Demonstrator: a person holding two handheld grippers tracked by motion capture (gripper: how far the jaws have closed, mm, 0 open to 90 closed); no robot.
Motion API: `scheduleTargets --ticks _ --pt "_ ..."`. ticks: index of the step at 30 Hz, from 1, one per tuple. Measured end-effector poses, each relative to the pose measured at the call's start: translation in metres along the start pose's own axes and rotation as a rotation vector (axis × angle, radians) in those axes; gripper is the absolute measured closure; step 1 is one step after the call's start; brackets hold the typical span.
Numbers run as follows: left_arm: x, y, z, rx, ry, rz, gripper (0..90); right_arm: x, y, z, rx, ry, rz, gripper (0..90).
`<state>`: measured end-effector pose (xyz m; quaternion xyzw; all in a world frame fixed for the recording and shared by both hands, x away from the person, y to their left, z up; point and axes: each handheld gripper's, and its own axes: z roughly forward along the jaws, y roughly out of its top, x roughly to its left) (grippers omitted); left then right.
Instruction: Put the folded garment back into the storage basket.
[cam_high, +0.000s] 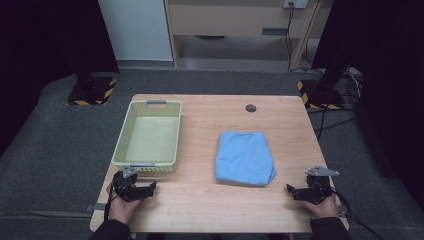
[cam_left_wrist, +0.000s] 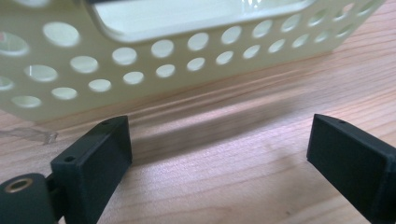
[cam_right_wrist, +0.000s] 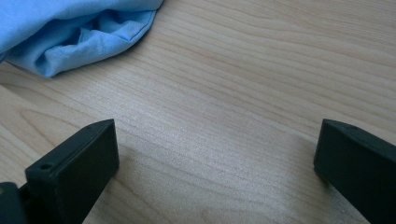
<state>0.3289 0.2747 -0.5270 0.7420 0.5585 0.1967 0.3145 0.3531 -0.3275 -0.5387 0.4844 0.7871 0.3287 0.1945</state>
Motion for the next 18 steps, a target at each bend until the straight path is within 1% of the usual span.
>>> scheduleTargets --ticks 1,4,5,7,8,10,11,12,16,17,18 --pt "-0.002 0.002 -0.004 -0.019 -0.005 0.004 6.4 0.0 0.001 0.001 0.0 -0.001 -0.003 0.2" --pt "-0.006 0.005 -0.009 -0.045 -0.007 0.012 6.7 0.001 0.001 0.001 -0.001 -0.001 -0.007 0.1" --pt "-0.006 0.005 -0.009 -0.045 -0.007 0.012 6.7 0.001 0.001 0.001 -0.001 -0.001 -0.007 0.1" --pt "-0.009 0.008 -0.014 -0.065 -0.013 0.019 6.7 0.0 0.001 0.001 -0.001 0.005 -0.001 0.3" --pt "-0.009 0.008 -0.014 -0.065 -0.013 0.019 6.7 0.0 0.001 0.001 -0.001 0.005 -0.001 0.3" --pt "-0.01 0.01 -0.017 -0.079 -0.013 0.021 6.8 0.0 0.001 0.001 0.001 0.002 -0.002 0.4" --pt "-0.011 0.013 -0.021 -0.094 -0.015 0.022 6.7 0.0 0.002 0.002 0.0 0.0 0.002 0.4" --pt "-0.011 0.013 -0.021 -0.094 -0.015 0.022 6.7 0.0 0.002 0.002 0.0 0.0 0.002 0.4" --pt "-0.013 0.017 -0.027 -0.119 -0.018 0.034 6.7 0.001 0.002 0.002 -0.001 -0.009 0.006 0.4" --pt "-0.014 0.018 -0.029 -0.13 -0.023 0.031 6.7 0.001 0.002 0.002 -0.001 -0.011 0.011 0.4" --pt "-0.014 0.018 -0.029 -0.13 -0.023 0.031 6.7 0.001 0.002 0.002 -0.001 -0.012 0.01 0.4"
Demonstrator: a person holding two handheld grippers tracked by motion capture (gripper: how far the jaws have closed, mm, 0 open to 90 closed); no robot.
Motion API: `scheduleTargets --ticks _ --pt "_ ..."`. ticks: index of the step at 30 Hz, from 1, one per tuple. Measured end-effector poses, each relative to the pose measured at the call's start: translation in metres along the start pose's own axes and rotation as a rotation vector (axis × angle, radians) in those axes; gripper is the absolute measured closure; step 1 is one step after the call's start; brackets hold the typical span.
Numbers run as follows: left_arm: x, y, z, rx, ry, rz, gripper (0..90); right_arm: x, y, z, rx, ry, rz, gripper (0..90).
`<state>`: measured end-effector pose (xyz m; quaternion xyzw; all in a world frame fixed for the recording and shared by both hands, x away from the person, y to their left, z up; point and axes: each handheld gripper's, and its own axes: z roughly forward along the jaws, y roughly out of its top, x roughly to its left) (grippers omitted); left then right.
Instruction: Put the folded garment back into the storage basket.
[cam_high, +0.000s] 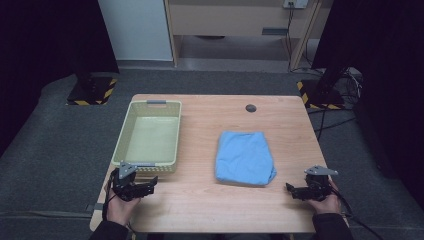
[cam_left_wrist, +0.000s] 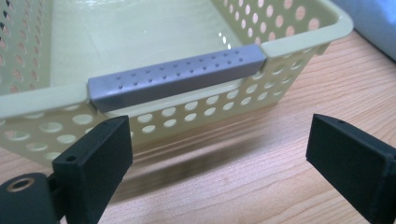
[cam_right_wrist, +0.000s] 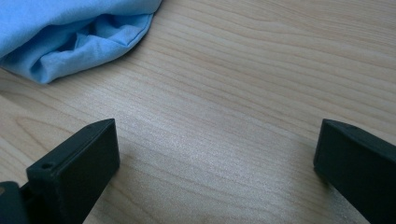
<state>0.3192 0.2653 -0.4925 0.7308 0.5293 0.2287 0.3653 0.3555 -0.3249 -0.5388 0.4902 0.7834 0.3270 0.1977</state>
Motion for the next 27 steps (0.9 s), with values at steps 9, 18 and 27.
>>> scheduleTargets --ticks 9,18,27 --pt "-0.008 0.01 -0.007 -0.02 -0.032 0.018 6.7 -0.001 -0.001 -0.001 -0.001 0.007 -0.008 0.4" --pt "-0.014 0.013 -0.013 -0.027 -0.045 0.011 6.7 -0.001 -0.001 -0.001 0.0 0.007 -0.008 0.4" --pt "-0.022 0.02 -0.022 -0.058 -0.069 0.029 6.6 0.0 -0.001 -0.001 0.0 0.006 -0.008 0.4"
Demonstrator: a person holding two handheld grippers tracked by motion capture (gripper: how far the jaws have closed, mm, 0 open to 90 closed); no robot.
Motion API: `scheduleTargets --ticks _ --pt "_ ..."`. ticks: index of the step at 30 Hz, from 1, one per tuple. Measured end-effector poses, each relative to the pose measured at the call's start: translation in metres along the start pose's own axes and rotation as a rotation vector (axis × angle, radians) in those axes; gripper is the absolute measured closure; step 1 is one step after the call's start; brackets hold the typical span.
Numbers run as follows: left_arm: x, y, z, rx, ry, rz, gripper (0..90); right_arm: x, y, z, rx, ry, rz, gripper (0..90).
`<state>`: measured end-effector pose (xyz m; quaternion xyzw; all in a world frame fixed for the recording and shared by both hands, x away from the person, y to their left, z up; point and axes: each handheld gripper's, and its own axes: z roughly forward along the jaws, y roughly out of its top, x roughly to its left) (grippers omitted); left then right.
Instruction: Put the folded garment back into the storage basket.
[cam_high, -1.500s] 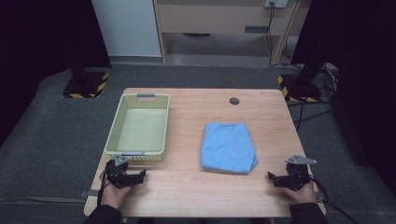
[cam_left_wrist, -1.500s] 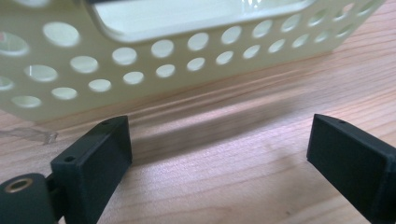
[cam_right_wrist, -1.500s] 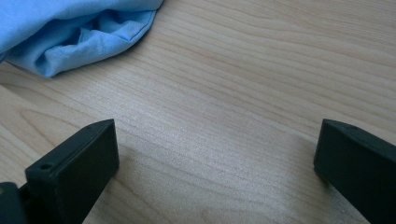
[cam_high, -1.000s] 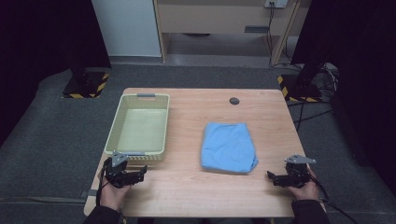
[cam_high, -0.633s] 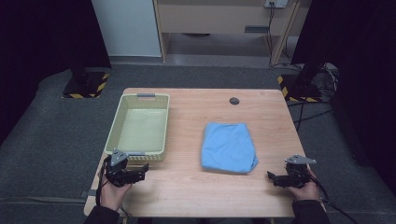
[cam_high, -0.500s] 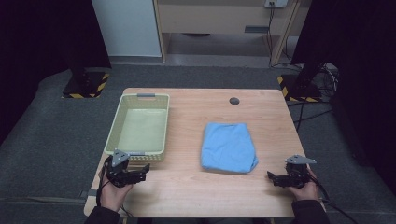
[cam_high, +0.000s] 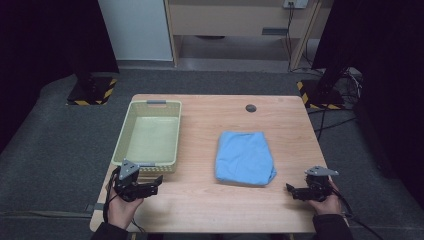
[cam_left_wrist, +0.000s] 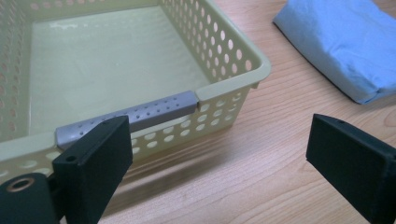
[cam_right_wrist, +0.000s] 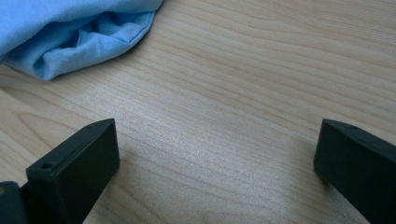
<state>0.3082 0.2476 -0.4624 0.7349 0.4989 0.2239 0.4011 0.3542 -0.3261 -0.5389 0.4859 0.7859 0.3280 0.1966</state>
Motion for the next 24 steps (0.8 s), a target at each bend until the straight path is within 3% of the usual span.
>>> scheduleTargets --ticks 14,24 --pt "-0.009 0.02 -0.008 -0.073 -0.054 0.038 6.5 0.0 0.0 0.0 0.001 -0.002 0.002 0.2" --pt "-0.011 0.034 -0.008 -0.093 -0.078 0.046 6.3 0.0 0.0 0.001 0.0 -0.002 0.001 0.2"
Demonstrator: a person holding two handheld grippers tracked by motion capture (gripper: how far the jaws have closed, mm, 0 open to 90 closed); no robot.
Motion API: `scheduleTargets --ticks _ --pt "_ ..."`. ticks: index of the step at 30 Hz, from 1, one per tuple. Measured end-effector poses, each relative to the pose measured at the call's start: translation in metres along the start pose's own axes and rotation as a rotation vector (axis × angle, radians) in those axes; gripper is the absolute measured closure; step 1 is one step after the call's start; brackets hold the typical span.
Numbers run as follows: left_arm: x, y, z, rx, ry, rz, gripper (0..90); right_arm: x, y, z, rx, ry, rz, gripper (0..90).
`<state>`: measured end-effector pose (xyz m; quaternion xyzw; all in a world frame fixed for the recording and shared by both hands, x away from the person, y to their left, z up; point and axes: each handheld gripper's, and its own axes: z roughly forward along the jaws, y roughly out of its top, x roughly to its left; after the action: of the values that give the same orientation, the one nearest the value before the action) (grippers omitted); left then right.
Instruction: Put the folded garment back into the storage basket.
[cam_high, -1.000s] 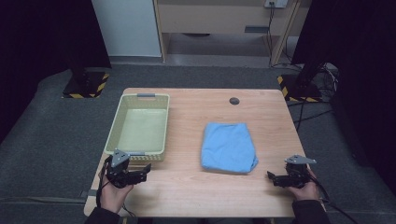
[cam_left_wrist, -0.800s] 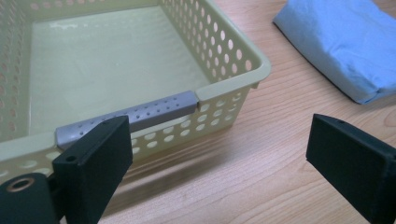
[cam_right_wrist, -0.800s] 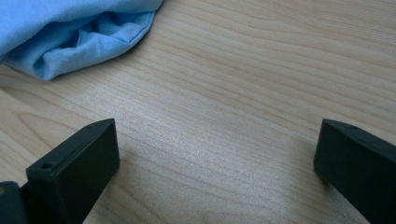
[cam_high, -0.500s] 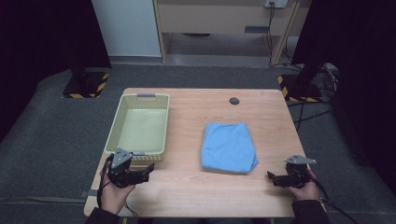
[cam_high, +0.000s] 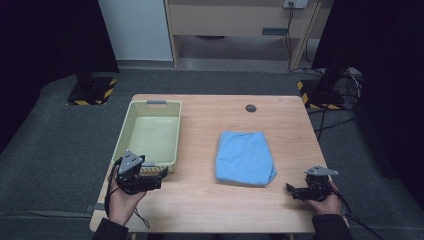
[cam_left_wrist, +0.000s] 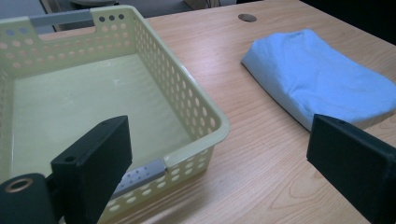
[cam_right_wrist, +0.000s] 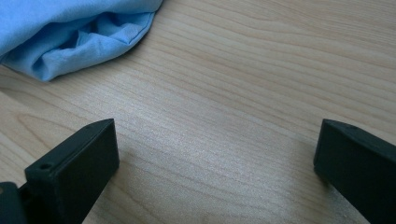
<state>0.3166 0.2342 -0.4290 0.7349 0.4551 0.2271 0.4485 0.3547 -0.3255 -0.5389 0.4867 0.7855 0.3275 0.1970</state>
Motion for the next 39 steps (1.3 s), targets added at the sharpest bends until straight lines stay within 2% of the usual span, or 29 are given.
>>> scheduleTargets --ticks 15,26,34,39 --pt "-0.007 0.019 0.017 0.0 -0.052 0.024 6.3 0.0 0.001 0.0 0.0 -0.001 -0.002 0.2" --pt "-0.012 0.029 0.028 0.001 -0.074 0.042 6.3 0.0 0.001 0.0 0.0 -0.001 -0.002 0.2" --pt "-0.019 0.038 0.037 0.002 -0.092 0.055 6.3 0.0 0.001 0.001 -0.001 -0.003 0.002 0.2" --pt "-0.027 0.046 0.05 0.007 -0.112 0.066 6.2 0.0 0.001 0.001 -0.001 -0.003 0.001 0.2"
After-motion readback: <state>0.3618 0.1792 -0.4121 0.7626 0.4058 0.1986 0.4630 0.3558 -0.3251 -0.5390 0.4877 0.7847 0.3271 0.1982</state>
